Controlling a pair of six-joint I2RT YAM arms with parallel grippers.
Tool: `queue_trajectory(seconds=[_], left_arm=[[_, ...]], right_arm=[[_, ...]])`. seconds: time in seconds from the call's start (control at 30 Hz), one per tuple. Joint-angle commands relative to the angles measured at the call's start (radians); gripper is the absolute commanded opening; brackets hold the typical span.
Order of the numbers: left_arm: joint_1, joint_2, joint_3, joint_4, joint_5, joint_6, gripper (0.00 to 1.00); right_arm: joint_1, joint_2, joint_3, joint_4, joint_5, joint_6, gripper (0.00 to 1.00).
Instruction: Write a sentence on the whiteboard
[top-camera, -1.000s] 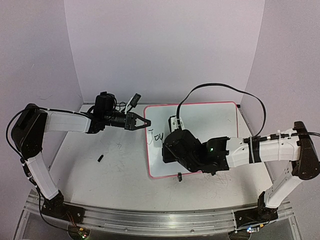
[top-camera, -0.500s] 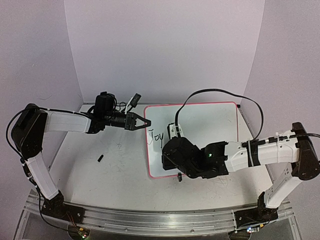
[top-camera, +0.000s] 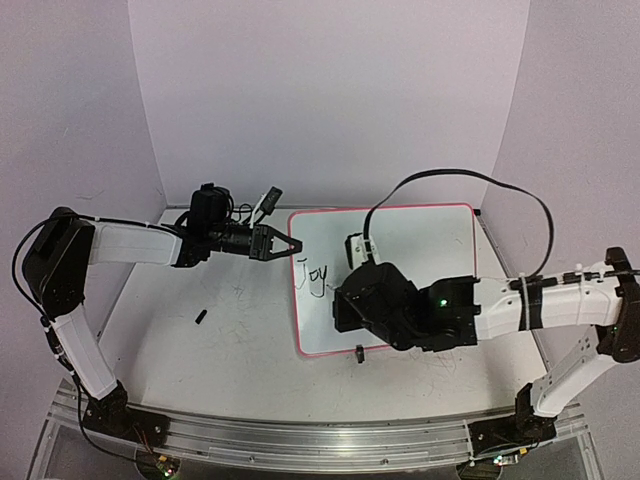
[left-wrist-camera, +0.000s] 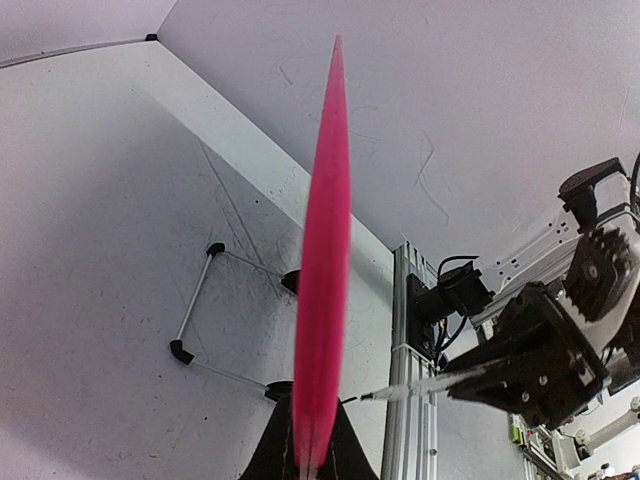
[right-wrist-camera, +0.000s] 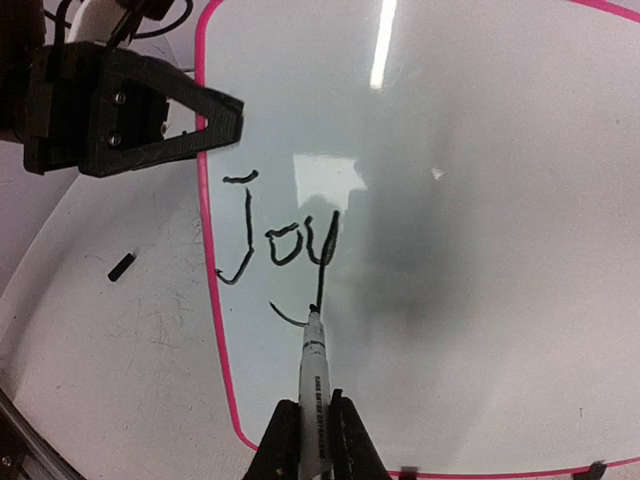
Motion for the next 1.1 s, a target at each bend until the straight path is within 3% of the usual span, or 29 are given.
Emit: queue_trajectory(seconds=[0.0, 1.07], left_arm=[[0.002, -0.016, -0.010, -0.019, -0.014, -0.024, 0.00], [0.002, -0.006, -0.001, -0.021, -0.006, -0.024, 0.00]], right_arm=[[-0.060, -0.101, -0.050, 0.011, 0.026, 0.020, 0.00], [-0.112, -0.008, 0.045, 0.101, 0.022, -0.106, 0.00]])
